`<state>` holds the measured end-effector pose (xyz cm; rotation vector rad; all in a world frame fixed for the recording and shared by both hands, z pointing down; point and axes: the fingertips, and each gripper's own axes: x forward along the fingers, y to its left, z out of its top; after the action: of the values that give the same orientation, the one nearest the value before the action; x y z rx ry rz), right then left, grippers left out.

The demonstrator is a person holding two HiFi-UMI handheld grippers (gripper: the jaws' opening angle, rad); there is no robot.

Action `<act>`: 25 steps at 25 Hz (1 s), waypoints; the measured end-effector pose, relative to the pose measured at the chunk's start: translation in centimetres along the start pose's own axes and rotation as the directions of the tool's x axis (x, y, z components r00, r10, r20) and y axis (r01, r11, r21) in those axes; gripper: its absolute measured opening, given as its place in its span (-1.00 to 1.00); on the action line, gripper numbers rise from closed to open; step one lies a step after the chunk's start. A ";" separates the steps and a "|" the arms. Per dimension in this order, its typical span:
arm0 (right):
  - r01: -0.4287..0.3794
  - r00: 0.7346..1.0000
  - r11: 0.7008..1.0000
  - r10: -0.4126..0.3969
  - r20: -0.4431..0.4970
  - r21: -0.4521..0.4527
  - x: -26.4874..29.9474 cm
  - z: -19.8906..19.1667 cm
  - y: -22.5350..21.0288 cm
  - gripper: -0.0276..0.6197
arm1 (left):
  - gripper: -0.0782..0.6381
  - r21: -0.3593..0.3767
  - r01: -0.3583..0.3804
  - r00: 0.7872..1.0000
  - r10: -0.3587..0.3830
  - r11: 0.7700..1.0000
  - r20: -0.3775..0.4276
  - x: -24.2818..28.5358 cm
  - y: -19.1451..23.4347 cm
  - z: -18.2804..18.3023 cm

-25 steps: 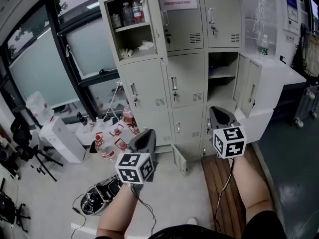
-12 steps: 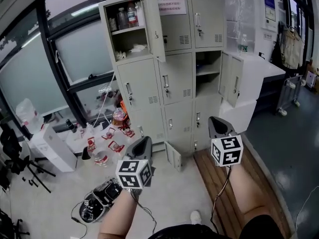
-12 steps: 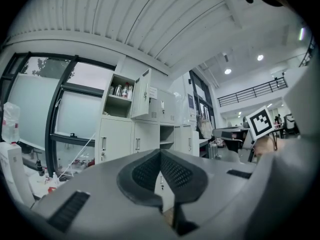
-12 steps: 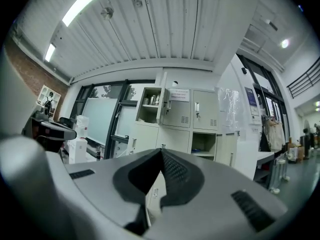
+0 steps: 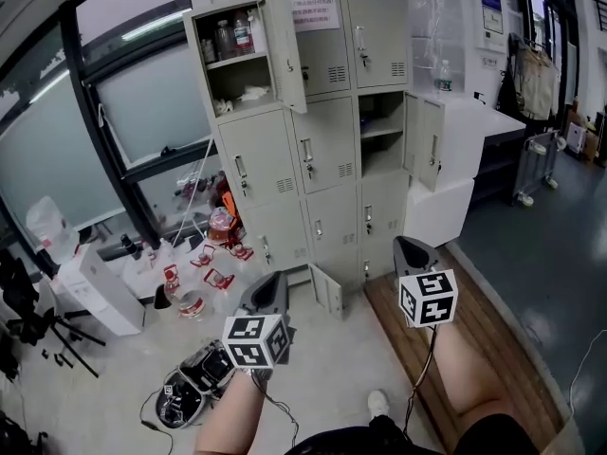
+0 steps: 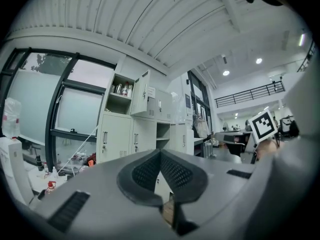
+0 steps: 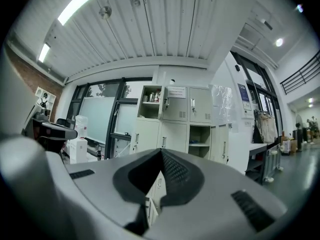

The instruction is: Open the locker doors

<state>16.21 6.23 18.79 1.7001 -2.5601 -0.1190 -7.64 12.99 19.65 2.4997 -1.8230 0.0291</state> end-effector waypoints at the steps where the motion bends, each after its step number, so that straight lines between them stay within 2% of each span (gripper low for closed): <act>1: 0.001 1.000 1.000 -0.001 -0.005 0.002 -0.4 -0.3 0.2 -0.91 | -0.79 -0.004 0.001 1.000 -0.001 1.000 -0.003 -0.4 -0.1 -0.3; 9: 0.017 0.999 0.999 -0.016 -0.033 0.029 -2.7 -2.6 1.3 -0.91 | -0.79 -0.014 0.001 1.000 -0.001 1.000 -0.031 -2.3 -0.6 -2.4; 25: 0.028 0.997 0.998 -0.023 -0.078 0.052 -4.1 -4.8 1.7 -0.91 | -0.79 -0.034 -0.003 0.999 0.001 0.999 -0.043 -3.1 -0.5 -3.3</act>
<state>16.66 10.50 23.72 1.7200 -2.5080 0.0139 -8.11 16.24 22.78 2.4551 -1.7944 0.0518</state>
